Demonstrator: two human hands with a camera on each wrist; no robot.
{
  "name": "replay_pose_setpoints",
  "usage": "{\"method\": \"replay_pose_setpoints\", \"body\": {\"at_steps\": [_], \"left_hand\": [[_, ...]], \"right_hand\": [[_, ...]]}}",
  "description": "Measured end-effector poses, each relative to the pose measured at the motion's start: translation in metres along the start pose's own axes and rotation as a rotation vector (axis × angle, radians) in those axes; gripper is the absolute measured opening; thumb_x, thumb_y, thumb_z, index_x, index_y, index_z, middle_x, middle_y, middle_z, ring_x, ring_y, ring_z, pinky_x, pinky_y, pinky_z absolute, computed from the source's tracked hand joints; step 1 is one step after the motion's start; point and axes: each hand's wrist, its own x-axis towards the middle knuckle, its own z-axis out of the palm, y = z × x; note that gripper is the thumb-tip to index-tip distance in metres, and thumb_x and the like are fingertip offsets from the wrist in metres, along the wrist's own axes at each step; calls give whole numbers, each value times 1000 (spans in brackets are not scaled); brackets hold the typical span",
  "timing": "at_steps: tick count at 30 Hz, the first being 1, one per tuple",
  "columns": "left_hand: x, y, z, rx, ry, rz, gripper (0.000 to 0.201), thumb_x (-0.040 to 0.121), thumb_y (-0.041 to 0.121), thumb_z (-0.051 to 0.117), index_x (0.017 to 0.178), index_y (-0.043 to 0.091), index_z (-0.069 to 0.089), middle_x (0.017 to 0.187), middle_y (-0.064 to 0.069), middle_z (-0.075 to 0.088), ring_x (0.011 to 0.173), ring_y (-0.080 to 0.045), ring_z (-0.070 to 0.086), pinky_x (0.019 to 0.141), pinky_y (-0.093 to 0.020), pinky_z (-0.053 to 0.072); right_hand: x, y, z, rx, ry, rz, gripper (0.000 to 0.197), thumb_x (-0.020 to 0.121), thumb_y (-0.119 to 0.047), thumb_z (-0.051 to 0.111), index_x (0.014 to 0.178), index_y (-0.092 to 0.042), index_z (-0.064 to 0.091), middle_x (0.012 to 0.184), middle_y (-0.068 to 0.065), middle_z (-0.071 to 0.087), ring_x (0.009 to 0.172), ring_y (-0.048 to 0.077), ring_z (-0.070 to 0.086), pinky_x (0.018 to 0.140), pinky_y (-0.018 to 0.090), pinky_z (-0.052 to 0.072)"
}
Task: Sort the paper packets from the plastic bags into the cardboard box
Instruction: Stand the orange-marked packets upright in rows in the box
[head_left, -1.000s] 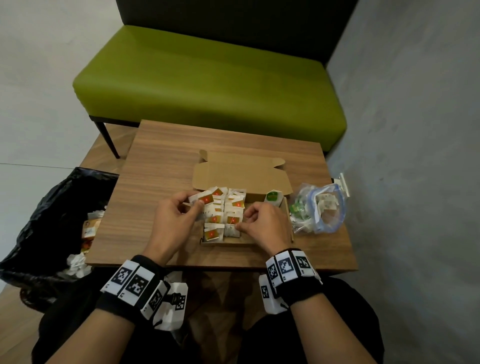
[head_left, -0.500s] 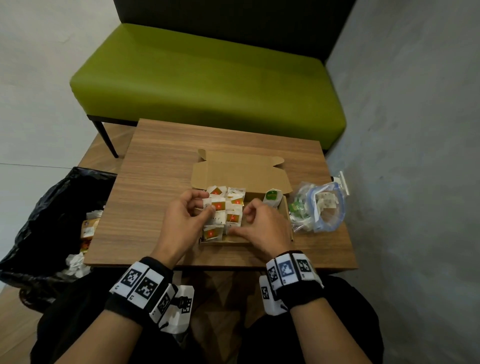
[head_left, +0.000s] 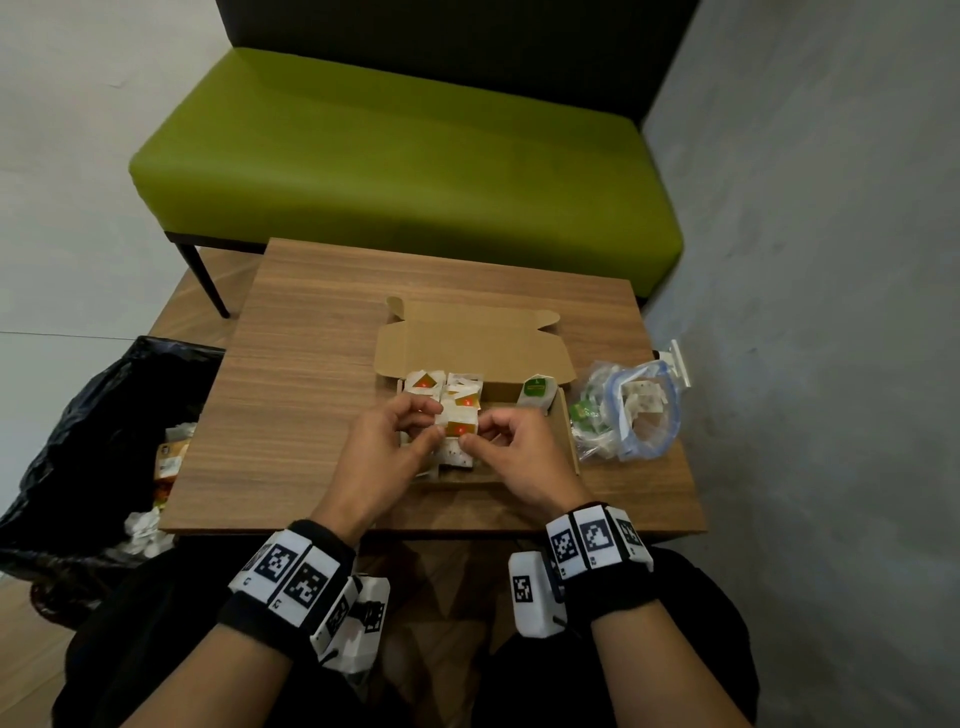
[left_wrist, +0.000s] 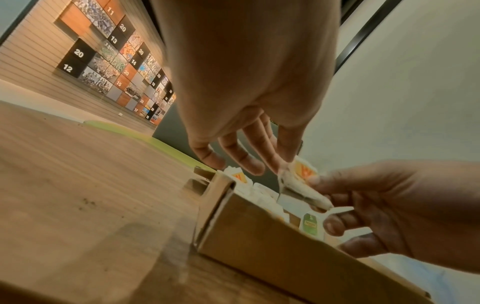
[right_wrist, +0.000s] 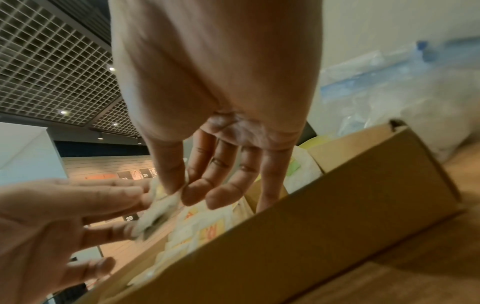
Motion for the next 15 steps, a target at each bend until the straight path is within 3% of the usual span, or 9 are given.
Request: {"method": "replay_pose_setpoints", "body": {"at_steps": [3, 6, 9, 12, 15], "left_hand": [[1, -1, -7, 73, 115, 6, 27, 91, 12, 67, 114, 25, 62, 99, 14, 67, 82, 6, 58, 62, -6, 45], [1, -7, -15, 162, 195, -35, 30, 90, 14, 66, 117, 26, 62, 98, 19, 59, 81, -1, 57, 62, -16, 49], [1, -12, -15, 227, 157, -62, 32, 89, 16, 68, 118, 29, 61, 101, 19, 55, 82, -8, 56, 68, -28, 53], [3, -12, -13, 257, 131, -56, 30, 88, 14, 69, 113, 29, 63, 103, 12, 57, 79, -7, 54, 63, -19, 44], [3, -10, -12, 305, 108, -32, 27, 88, 13, 68, 111, 26, 65, 107, 10, 57, 79, 0, 49, 66, -13, 37]], "right_hand": [[2, 4, -12, -151, 45, 53, 10, 90, -31, 70, 90, -21, 73, 82, -7, 68, 75, 6, 60, 72, 32, 52], [3, 9, -14, -296, -33, 96, 9, 91, -35, 68, 95, -27, 71, 85, -12, 66, 81, 3, 59, 74, 29, 52], [3, 7, -3, -381, -119, 105, 12, 89, -39, 69, 95, -28, 72, 89, -12, 68, 87, 7, 62, 83, 38, 54], [2, 2, 5, -522, -58, 78, 19, 88, -42, 69, 102, -30, 73, 95, -13, 69, 92, 7, 61, 83, 34, 52], [1, 4, 5, -568, 27, 81, 26, 84, -49, 72, 102, -30, 72, 87, -15, 69, 88, 5, 62, 81, 35, 54]]}}
